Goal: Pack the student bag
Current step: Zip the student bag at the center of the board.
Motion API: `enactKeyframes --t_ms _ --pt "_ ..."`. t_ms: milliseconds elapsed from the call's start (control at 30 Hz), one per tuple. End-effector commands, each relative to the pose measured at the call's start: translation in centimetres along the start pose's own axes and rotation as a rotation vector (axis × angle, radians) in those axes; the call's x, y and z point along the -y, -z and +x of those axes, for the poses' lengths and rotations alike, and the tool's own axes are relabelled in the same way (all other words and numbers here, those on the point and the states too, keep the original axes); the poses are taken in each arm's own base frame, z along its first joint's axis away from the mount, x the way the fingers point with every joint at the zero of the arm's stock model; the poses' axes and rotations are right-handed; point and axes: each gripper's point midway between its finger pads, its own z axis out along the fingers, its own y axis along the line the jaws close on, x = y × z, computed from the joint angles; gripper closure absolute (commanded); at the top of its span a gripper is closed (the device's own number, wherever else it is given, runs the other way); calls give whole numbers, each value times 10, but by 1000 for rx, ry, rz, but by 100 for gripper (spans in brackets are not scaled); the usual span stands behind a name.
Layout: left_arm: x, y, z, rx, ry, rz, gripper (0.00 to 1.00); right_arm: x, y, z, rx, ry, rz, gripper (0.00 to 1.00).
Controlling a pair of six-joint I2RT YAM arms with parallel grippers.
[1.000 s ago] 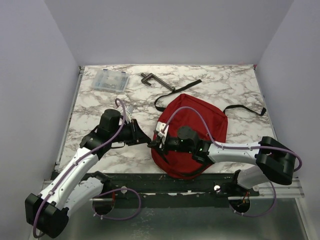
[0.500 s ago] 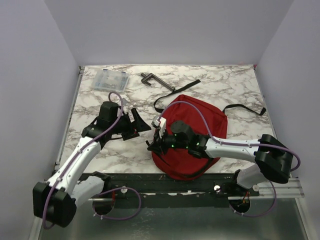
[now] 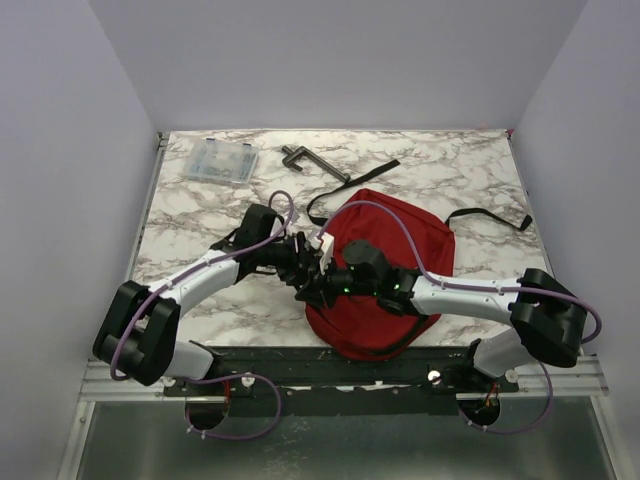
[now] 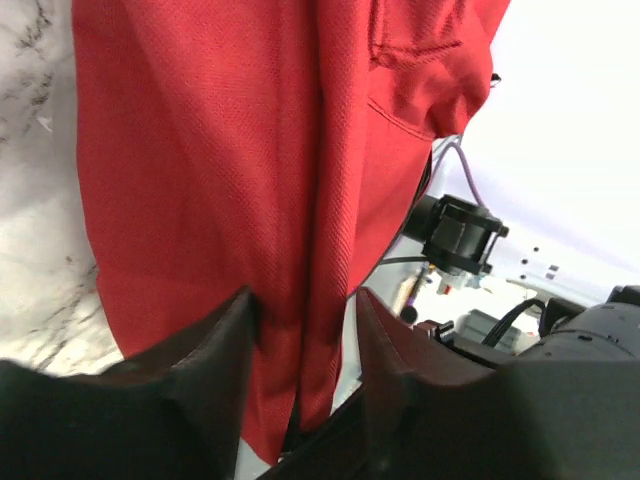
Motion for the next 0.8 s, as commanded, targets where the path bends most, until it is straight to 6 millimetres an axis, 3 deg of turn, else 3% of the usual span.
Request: enactKeyframes --t_ms 0,133,167,300,367,433,533,600,667,767 --pt "0 -12 9 -72 -8 59 72 -8 7 -11 39 35 -31 99" --pt "-1 -14 -8 -56 -38 61 98 -6 10 -13 25 64 -18 100" --pt "0 -13 -17 -40 -56 56 100 -7 11 -11 13 68 -21 99" --pt "-27 -1 -59 44 -133 -181 100 -15 16 3 -47 64 -68 99" --pt "-32 7 -78 68 -197 -269 100 -27 20 22 -100 48 -154 99" --pt "-30 13 -96 84 -245 -305 100 -51 29 50 -187 34 -330 99" --pt "-31 22 -112 97 -266 -346 100 -72 43 84 -295 -66 -489 99" --pt "-33 26 -118 110 -290 -378 100 -77 50 94 -313 -111 -524 99" --pt "-37 31 -122 117 -297 -415 100 -72 47 93 -281 -108 -481 99" --pt "-32 37 -114 110 -293 -407 97 -59 32 73 -208 -81 -386 99"
